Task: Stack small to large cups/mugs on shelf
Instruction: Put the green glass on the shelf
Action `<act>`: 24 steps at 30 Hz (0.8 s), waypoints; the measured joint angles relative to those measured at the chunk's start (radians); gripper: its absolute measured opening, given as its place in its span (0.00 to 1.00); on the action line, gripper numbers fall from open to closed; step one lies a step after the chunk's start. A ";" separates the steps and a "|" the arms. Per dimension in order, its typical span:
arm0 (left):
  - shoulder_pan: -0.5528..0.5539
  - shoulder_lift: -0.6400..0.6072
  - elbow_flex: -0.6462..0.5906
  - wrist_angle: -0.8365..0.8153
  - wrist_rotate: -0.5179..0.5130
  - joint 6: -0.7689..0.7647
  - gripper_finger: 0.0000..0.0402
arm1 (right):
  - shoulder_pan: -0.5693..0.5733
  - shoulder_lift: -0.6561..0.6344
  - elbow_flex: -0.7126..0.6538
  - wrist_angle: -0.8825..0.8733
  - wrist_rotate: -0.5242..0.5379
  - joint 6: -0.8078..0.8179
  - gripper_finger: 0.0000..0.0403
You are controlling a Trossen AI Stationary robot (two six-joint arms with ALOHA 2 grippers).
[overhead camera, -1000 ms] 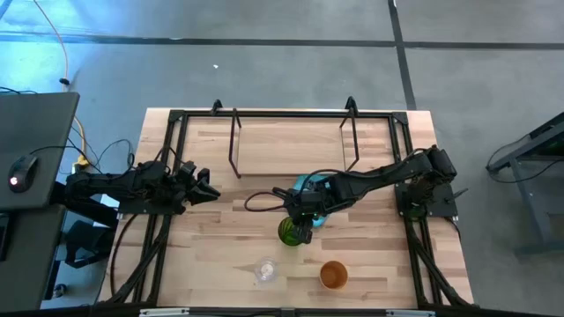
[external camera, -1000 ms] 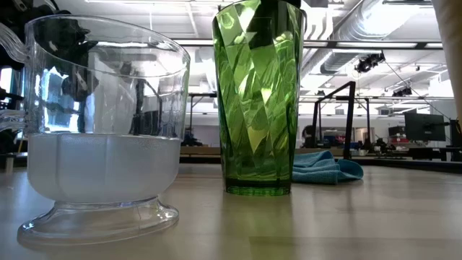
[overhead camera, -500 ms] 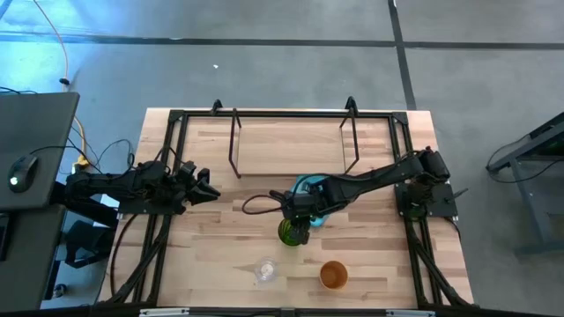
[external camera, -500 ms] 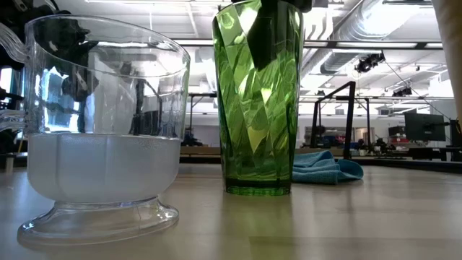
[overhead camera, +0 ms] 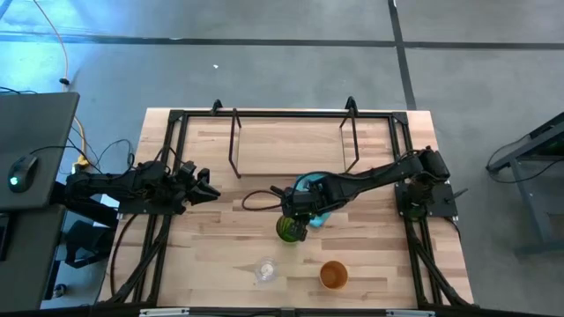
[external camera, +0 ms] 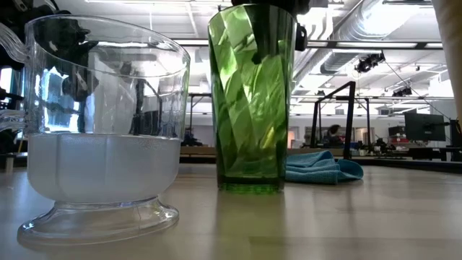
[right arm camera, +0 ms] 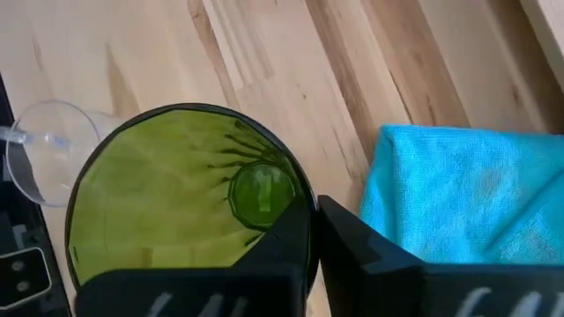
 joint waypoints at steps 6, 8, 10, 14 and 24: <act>0.000 0.000 0.000 0.000 0.000 0.000 0.19 | -0.023 -0.002 0.072 -0.070 0.016 0.001 0.00; 0.000 0.000 0.000 0.000 0.000 0.000 0.19 | -0.035 -0.002 0.109 -0.110 0.027 -0.007 0.00; 0.000 0.000 0.000 0.000 0.000 0.000 0.19 | -0.052 -0.002 0.150 -0.154 0.030 -0.007 0.00; 0.000 0.000 0.000 0.000 0.000 0.000 0.19 | -0.093 -0.003 0.232 -0.264 0.052 -0.006 0.00; 0.000 0.000 0.000 0.000 0.000 0.000 0.19 | -0.216 -0.004 0.377 -0.496 0.138 -0.071 0.00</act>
